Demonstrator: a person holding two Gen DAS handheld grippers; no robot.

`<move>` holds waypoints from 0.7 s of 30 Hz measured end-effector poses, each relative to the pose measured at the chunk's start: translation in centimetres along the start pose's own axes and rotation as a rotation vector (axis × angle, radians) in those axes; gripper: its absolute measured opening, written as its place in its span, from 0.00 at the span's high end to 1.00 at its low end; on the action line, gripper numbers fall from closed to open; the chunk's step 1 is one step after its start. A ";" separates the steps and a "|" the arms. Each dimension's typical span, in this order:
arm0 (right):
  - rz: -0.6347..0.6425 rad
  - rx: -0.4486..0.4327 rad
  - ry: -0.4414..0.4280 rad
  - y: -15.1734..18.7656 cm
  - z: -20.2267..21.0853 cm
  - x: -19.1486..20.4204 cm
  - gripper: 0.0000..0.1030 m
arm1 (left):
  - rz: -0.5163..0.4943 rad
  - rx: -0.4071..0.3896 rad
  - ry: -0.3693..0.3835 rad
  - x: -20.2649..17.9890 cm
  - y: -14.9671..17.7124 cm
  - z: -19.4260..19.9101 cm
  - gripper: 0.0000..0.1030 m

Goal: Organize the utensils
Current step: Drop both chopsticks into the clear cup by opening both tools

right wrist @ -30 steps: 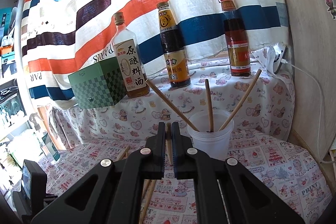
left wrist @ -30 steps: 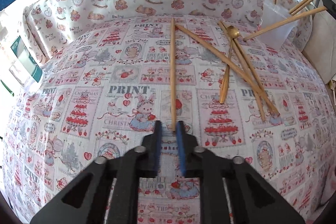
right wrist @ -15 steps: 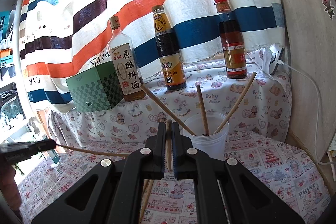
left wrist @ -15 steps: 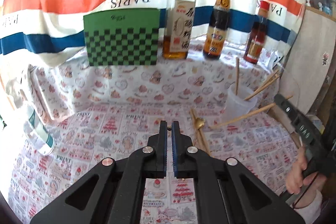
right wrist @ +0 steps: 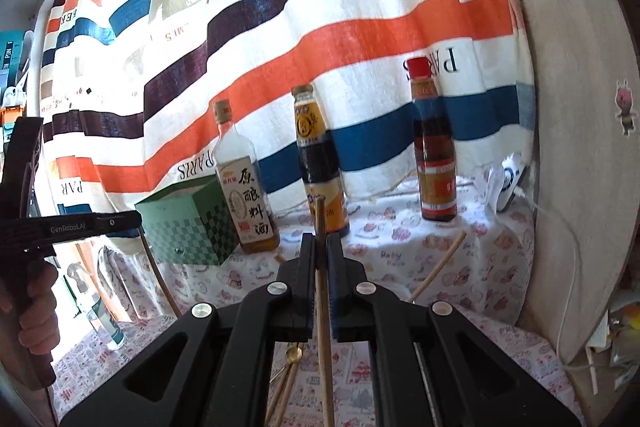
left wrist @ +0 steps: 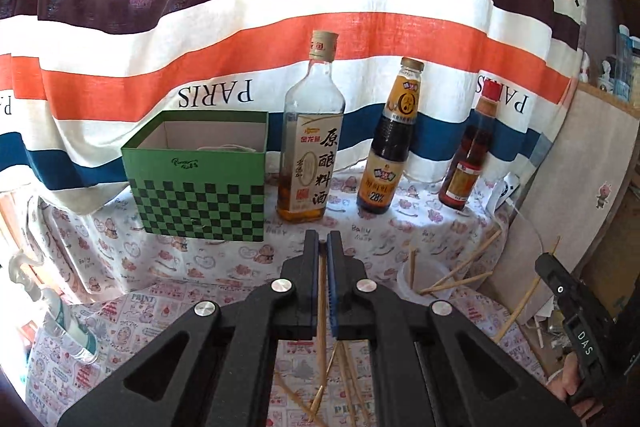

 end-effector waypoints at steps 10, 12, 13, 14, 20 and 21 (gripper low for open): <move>-0.053 -0.173 0.047 -5.7 -3.7 -2.1 0.94 | 0.020 -0.067 0.136 -4.6 -3.5 -2.7 0.97; -0.078 -0.239 0.073 -5.4 -4.1 -3.5 0.94 | 0.004 -0.084 0.150 -6.1 -4.1 -3.1 0.97; -0.091 -0.266 0.074 -5.1 -4.0 -4.3 0.94 | -0.001 -0.095 0.158 -6.7 -4.3 -3.3 0.97; -0.112 -0.289 0.071 -5.0 -4.1 -5.1 0.94 | -0.004 -0.107 0.168 -7.1 -4.4 -3.4 0.97; -0.086 -0.318 0.121 -4.7 -5.7 -7.1 0.94 | 0.027 -0.162 0.206 -8.5 -5.7 -5.0 0.97; -0.071 -0.322 0.141 -4.6 -6.1 -7.1 0.94 | 0.042 -0.159 0.204 -8.6 -6.1 -5.5 0.97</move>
Point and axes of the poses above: each gripper's, at about its wrist camera, not at the fingertips, and z roughly against the way its jaws point, x to its left, y to its underside, the point moved 2 cm from there along -z, roughly the way its jaws point, and after that the axes turned 8 degrees about -z, right-handed, at the moved point
